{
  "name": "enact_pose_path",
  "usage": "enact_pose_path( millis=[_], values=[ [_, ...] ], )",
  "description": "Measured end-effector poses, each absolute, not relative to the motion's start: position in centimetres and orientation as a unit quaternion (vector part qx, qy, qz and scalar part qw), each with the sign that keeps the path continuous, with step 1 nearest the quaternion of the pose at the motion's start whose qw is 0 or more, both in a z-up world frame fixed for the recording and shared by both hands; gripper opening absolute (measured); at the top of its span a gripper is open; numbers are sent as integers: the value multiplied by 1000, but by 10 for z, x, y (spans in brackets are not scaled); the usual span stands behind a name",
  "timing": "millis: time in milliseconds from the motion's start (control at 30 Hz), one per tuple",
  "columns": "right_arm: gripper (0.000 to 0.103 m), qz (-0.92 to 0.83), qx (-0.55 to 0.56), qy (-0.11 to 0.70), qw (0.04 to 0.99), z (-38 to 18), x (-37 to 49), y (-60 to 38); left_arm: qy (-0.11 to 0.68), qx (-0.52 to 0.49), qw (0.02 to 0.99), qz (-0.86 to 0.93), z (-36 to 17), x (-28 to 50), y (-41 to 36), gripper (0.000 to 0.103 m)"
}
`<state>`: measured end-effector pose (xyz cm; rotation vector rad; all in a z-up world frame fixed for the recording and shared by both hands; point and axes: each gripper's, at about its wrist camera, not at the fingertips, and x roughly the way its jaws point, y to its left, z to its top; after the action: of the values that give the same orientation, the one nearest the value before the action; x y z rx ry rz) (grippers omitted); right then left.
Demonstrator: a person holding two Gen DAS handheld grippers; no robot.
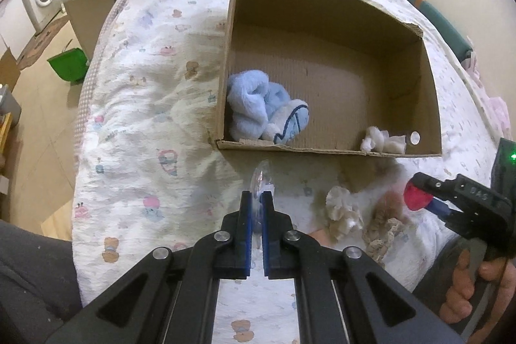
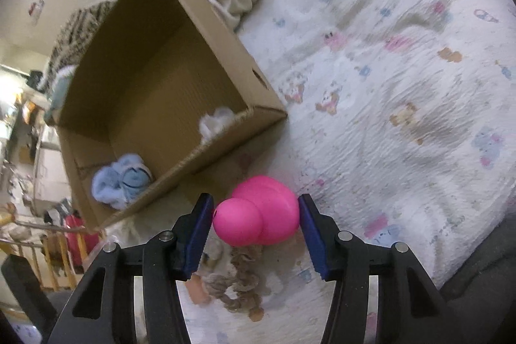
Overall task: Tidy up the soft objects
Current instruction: 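Grasp the clear plastic bag with the left tool while the right tool grasps the pink duck, then carry the plastic bag with the left tool into the box while the right tool carries the pink duck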
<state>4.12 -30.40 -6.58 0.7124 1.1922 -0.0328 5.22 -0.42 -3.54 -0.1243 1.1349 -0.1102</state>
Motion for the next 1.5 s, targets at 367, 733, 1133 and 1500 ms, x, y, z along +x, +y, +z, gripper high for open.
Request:
enact_pose_path(
  millis=[367,733,1133,1500],
  values=[
    [57,28,314,522,793,-39,31,-291,527,-58,847,-43,-31,44,0,5],
    [57,63,306,491,813,-17,18,-281,508,-55,859,-36,-20,32,3,5],
    [57,84,302,470,825,4,12,-281,476,-59,876,-39,10,21,8,5],
    [57,102,286,450,839,30,26,-280,447,-56,890,-62,48,44,2,5]
  ],
)
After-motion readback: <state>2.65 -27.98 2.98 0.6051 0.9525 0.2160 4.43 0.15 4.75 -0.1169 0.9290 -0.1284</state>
